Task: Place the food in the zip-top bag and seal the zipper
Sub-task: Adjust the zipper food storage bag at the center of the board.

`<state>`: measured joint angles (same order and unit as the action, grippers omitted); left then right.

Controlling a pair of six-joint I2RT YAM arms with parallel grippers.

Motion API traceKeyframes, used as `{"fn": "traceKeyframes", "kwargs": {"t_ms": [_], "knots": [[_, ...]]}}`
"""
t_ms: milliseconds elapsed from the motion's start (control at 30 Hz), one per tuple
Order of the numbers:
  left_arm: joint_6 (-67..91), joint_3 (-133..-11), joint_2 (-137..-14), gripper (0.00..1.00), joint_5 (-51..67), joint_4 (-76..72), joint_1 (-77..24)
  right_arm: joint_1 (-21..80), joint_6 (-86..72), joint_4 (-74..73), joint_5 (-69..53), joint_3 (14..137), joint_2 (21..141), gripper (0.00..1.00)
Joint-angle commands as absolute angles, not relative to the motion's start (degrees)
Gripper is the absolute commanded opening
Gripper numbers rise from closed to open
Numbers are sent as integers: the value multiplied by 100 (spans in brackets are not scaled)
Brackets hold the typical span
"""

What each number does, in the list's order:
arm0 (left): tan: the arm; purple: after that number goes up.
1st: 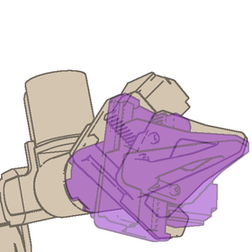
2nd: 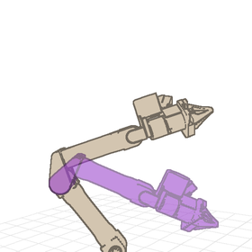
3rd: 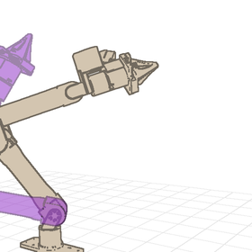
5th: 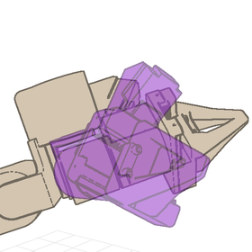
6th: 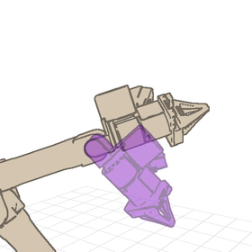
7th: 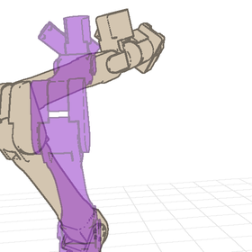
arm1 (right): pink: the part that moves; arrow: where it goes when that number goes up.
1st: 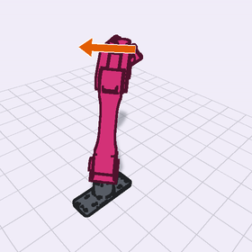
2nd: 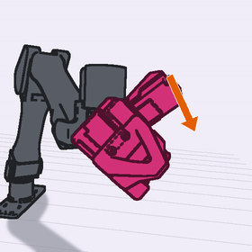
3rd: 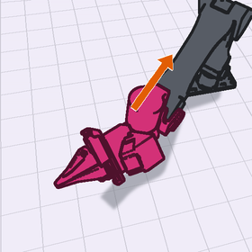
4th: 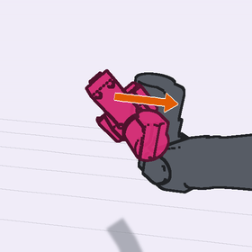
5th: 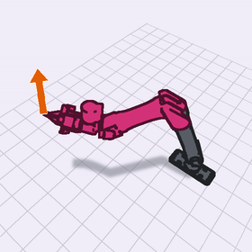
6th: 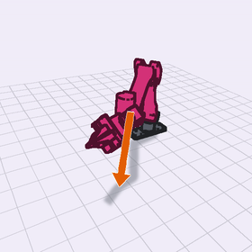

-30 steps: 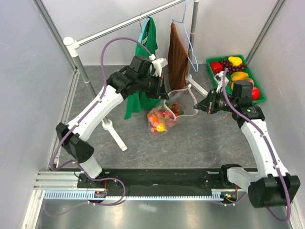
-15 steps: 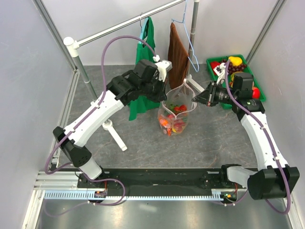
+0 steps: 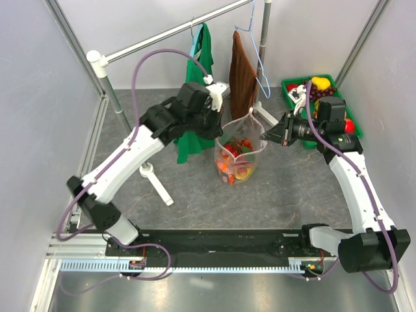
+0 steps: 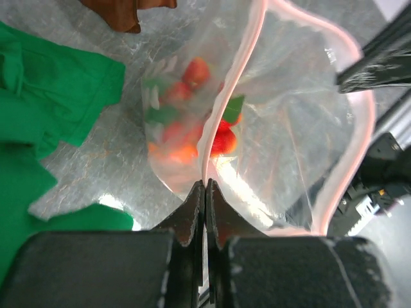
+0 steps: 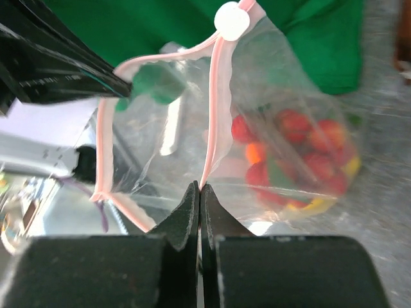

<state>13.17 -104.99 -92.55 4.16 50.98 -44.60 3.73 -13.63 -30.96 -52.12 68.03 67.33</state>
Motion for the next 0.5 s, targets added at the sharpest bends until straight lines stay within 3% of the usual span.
{"fn": "traceKeyframes", "kwargs": {"t_ms": [0, 200, 333, 467], "knots": [[914, -10310, -8342, 2, 650, 5194, -4447, 694, -1309, -3006, -6028, 7040, 6337, 0], [888, -10485, -8402, 2, 563, 5361, -4447, 747, -1363, -3198, -5661, 7260, 6407, 0], [1002, -10687, -8788, 2, 545, 5283, -4447, 694, -766, -3734, -4495, 7435, 6880, 0], [1247, -10688, -9148, 2, 431, 5072, -4439, 501, -326, -3753, -4070, 7488, 7268, 1]]}}
